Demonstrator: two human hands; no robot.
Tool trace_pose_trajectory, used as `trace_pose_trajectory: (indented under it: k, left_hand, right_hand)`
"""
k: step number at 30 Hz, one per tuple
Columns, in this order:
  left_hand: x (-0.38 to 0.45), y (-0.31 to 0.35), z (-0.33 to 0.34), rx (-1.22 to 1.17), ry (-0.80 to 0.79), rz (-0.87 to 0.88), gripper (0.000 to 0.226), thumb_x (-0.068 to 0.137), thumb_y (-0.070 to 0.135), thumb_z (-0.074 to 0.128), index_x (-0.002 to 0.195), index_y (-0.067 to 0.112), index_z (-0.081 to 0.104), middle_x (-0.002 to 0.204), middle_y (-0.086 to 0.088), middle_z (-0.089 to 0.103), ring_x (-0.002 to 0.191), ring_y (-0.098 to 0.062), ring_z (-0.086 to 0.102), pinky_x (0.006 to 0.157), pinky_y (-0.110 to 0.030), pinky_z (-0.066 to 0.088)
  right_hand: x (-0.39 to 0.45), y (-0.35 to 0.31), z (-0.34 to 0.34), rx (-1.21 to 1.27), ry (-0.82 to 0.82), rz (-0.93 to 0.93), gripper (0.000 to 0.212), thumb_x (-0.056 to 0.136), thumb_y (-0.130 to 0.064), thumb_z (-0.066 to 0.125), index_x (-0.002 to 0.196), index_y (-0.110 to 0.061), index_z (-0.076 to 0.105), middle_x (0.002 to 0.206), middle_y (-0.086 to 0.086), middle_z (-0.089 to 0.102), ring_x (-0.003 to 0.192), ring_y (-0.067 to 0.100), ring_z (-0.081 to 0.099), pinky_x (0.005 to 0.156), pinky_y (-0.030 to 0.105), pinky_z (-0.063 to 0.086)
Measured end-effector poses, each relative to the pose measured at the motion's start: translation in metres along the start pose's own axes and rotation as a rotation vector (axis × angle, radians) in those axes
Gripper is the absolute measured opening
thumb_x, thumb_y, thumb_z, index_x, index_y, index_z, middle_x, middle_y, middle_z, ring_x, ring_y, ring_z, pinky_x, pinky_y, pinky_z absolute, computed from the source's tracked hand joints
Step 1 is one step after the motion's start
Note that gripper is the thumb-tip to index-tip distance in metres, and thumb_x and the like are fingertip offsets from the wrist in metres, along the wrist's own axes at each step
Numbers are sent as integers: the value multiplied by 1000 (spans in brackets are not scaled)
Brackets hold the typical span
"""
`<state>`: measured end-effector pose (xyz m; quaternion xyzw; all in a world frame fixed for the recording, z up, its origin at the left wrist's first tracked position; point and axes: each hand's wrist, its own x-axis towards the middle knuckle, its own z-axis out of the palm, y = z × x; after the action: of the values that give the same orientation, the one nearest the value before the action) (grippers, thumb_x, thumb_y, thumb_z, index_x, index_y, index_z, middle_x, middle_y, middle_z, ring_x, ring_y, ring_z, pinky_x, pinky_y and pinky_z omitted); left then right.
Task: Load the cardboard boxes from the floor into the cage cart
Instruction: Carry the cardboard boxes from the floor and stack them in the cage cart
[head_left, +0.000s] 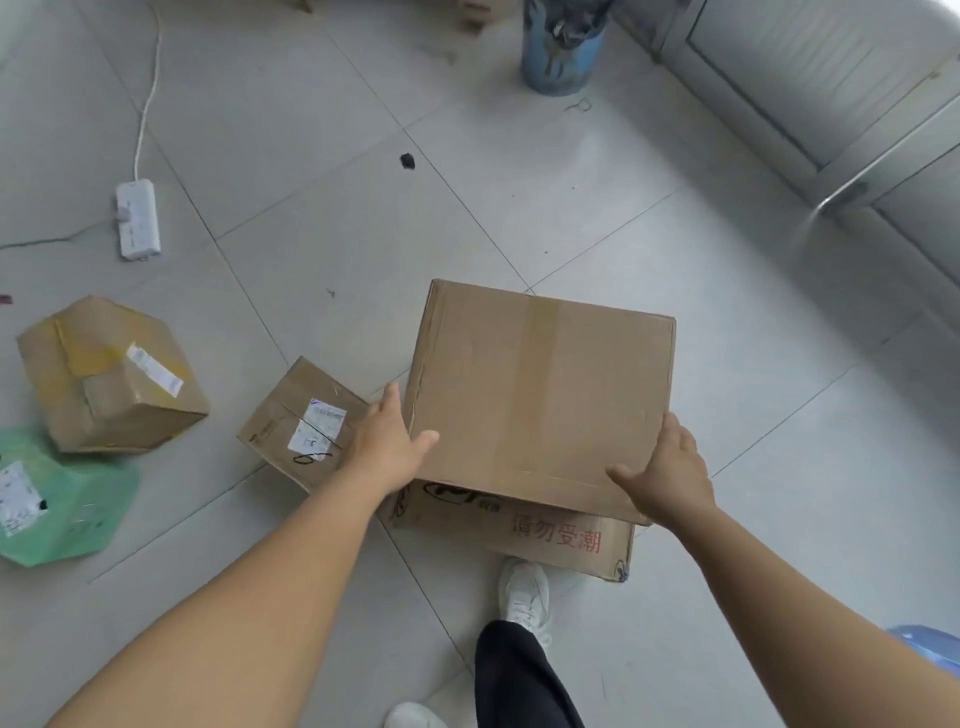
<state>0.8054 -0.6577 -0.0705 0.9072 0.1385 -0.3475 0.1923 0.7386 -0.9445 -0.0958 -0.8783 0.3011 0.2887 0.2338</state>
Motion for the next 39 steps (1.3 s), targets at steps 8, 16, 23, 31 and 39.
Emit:
trace_pose_trajectory:
  k: [8, 16, 23, 31, 39]
  left_hand:
    - [60, 9, 31, -20, -48, -74, 102, 87, 36, 68, 154, 15, -5, 160, -10, 13, 144, -30, 22, 114, -43, 24]
    - [76, 7, 44, -109, 6, -127, 118, 74, 29, 81, 154, 18, -6, 160, -10, 10, 142, -31, 27, 112, -43, 30]
    - [52, 2, 27, -98, 42, -19, 112, 73, 28, 82, 154, 15, 5, 158, -7, 18, 141, -27, 29, 111, -41, 31]
    - [-32, 3, -37, -91, 111, 201, 109, 74, 31, 81, 154, 17, 7, 155, -6, 23, 137, -28, 35, 107, -42, 35]
    - [-149, 3, -103, -123, 184, 446, 106, 73, 32, 82, 152, 15, 14, 152, -8, 29, 133, -29, 39, 106, -43, 37]
  right_hand:
    - [45, 23, 37, 264, -53, 104, 118, 74, -40, 81, 155, -15, -2, 158, 12, 19, 141, 29, 31, 109, 50, 36]
    - [56, 33, 51, 459, -12, 174, 123, 65, -34, 87, 153, -29, 1, 151, 7, 34, 130, 29, 45, 101, 47, 44]
    - [18, 34, 40, 513, 34, 181, 104, 62, -35, 87, 141, -34, 19, 134, 0, 48, 113, 28, 54, 86, 53, 53]
    - [-92, 28, 1, 706, 180, 171, 98, 65, -30, 87, 139, -40, 23, 133, -2, 48, 114, 27, 53, 92, 54, 51]
    - [-241, 23, -49, 841, 366, 151, 111, 55, -36, 86, 142, -43, 17, 133, 2, 49, 116, 28, 54, 99, 51, 47]
